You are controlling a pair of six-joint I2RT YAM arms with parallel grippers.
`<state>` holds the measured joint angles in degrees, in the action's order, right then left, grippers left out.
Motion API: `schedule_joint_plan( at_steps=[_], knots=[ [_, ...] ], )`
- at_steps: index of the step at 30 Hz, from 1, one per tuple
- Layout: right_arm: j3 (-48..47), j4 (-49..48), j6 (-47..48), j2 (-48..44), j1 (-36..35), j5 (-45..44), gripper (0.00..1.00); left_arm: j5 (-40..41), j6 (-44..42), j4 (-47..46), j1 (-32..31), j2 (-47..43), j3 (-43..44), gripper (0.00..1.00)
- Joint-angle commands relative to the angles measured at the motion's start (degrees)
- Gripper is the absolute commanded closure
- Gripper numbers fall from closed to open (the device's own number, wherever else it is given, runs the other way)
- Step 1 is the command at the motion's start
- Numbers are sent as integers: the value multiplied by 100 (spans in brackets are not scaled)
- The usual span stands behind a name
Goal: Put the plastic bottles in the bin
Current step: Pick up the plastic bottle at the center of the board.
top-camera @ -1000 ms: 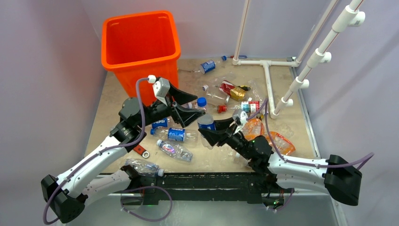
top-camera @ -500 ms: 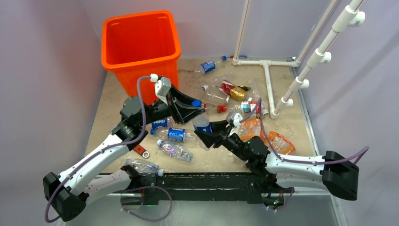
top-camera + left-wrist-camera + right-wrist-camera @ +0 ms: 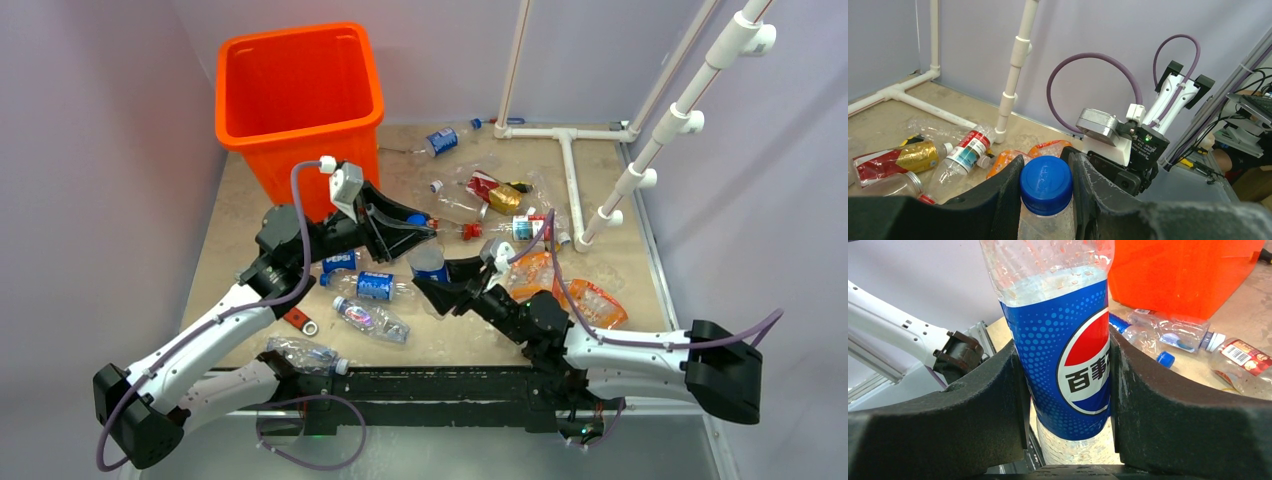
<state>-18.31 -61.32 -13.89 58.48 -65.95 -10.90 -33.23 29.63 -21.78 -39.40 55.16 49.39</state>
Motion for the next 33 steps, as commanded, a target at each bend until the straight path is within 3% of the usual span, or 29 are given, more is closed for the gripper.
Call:
schedule_joint_plan(
  at_steps=[1, 4, 5, 14, 19, 29, 33],
  knots=[
    [-229, 377, -158, -251, -8, -70, 64, 11, 75, -269, -25, -135, -33, 100],
    [-860, 1947, -409, -534, -6, -43, 4, 635, -122, 29, -31, -288, 95, 100],
    [-1029, 2329, -420, -631, -12, -14, 1, 874, -210, 155, -29, -348, 183, 100],
    [-1296, 3996, -1025, -2114, -5, 33, 1, 3214, -1632, 1166, -24, -300, 2080, 100],
    [-1008, 4230, -1054, -2565, -5, -53, 1, 5034, -3033, 526, -18, 74, 2793, 100],
    [-655, 4459, -1414, -2906, -5, -528, 1, 7180, -5299, 608, 152, 2574, 5951, 100],
    [-634, 4607, -1524, -2985, -5, -754, 1, 7786, -5247, 457, 684, 3141, 6030, 100]
  ],
)
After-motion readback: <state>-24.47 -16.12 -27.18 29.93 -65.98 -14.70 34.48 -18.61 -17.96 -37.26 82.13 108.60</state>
